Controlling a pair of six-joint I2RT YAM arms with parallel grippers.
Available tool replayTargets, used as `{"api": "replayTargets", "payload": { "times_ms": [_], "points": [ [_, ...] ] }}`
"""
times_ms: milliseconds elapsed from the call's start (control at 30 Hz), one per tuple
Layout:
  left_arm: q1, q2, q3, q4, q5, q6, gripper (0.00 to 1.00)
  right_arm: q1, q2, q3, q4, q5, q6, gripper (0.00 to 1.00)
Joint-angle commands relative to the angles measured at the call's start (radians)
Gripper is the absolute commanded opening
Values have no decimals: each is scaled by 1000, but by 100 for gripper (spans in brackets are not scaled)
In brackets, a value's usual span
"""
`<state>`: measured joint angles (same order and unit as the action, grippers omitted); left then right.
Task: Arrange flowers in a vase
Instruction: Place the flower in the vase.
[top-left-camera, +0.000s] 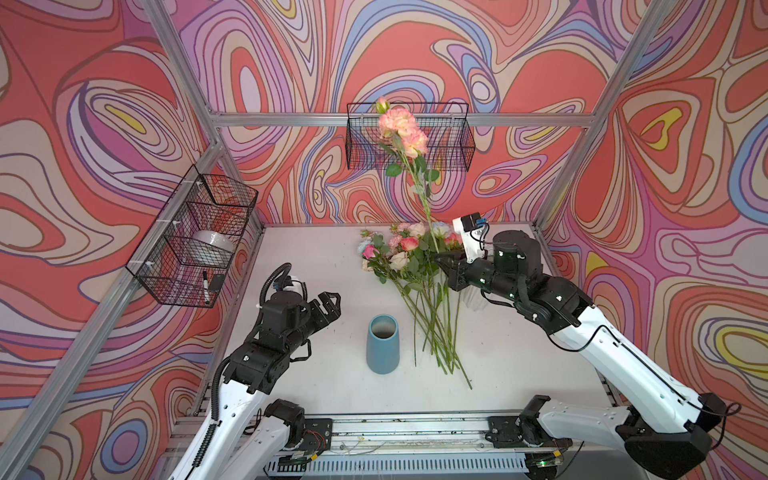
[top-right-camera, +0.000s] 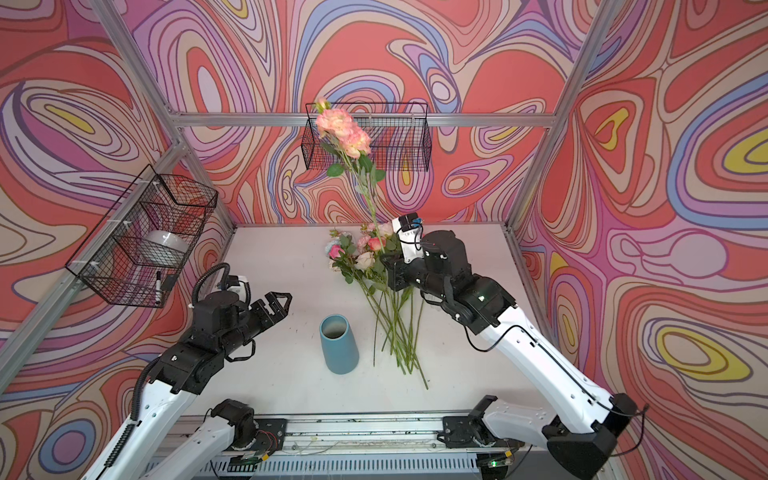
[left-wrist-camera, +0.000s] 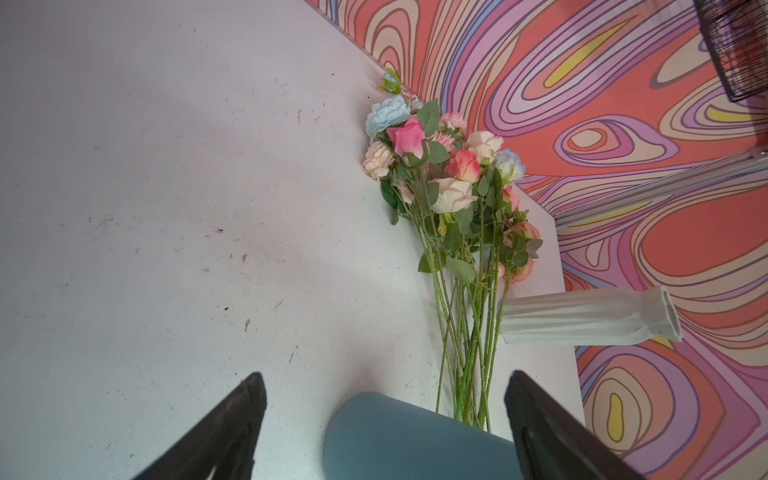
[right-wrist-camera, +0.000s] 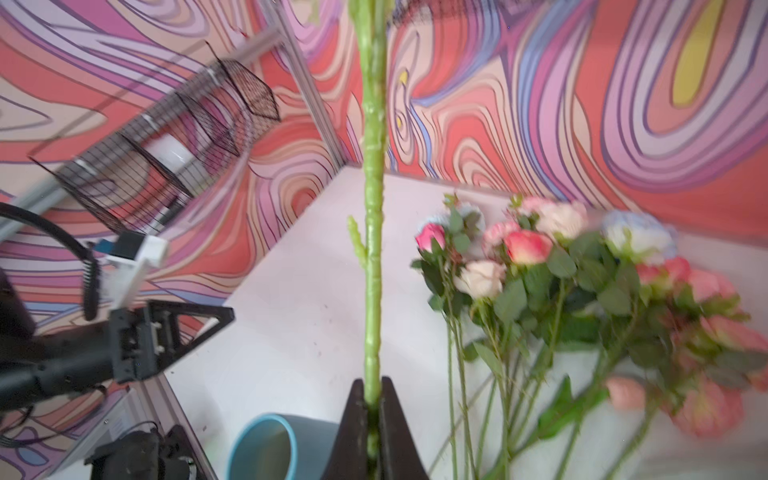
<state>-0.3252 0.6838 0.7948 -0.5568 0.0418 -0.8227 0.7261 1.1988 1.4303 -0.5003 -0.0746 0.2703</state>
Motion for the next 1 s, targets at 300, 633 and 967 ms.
{"api": "replayTargets", "payload": {
  "times_ms": [300,633,967],
  "points": [
    [7,-106,-17,-8,39,-6,100,281,180,141,474,259,-190,0],
    [6,-109,-52,7,90,-19,100,341,192,-92,694,341,-236,0],
    [7,-106,-125,35,169,-44,98,412,112,-402,807,382,-164,0]
  ]
}}
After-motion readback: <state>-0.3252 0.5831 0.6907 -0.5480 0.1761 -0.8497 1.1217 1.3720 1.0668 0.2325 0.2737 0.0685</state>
